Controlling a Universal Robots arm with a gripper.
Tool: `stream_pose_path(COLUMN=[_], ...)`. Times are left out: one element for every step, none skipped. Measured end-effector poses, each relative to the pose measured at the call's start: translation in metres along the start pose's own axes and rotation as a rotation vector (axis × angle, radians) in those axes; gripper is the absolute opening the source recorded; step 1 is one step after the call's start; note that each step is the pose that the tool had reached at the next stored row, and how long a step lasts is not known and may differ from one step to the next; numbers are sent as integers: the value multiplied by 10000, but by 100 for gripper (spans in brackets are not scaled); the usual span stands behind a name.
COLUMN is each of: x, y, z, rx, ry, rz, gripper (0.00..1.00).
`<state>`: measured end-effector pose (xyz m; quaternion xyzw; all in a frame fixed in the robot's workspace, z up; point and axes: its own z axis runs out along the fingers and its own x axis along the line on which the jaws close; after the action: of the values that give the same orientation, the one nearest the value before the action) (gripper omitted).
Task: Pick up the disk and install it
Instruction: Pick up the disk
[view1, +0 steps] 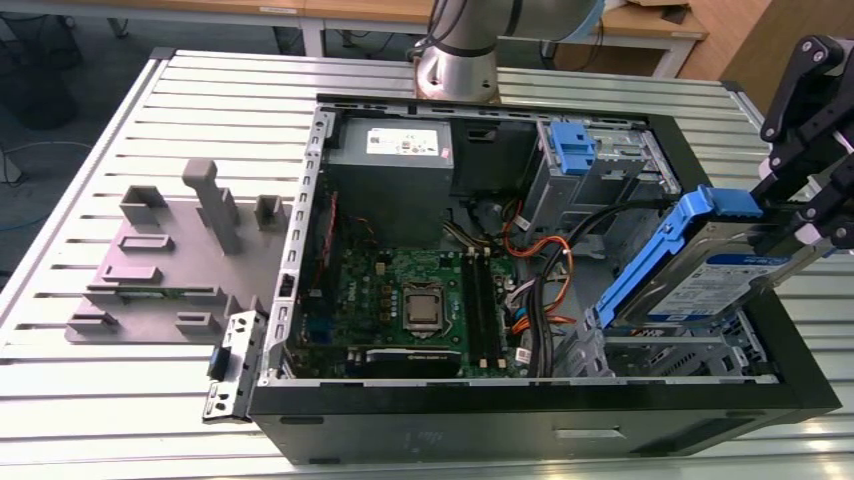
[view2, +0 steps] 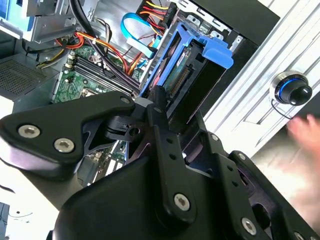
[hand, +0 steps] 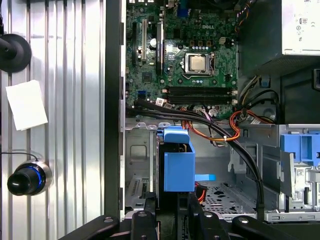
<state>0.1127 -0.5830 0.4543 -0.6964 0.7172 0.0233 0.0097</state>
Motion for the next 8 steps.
stream_pose_path(x=[0,0,0,0,0,0,0,0], y=[0,0,0,0,-3,-4,-7,-9], z=[0,0,0,0,0,0,0,0], rx=[1,2,1,2,3,3,2,2], ry=[-1,0,-1,-1,0,-1,-1,-2], rz=[17,33,33,34,35,35,35,41], gripper=[35,35,35,35,35,35,35,35])
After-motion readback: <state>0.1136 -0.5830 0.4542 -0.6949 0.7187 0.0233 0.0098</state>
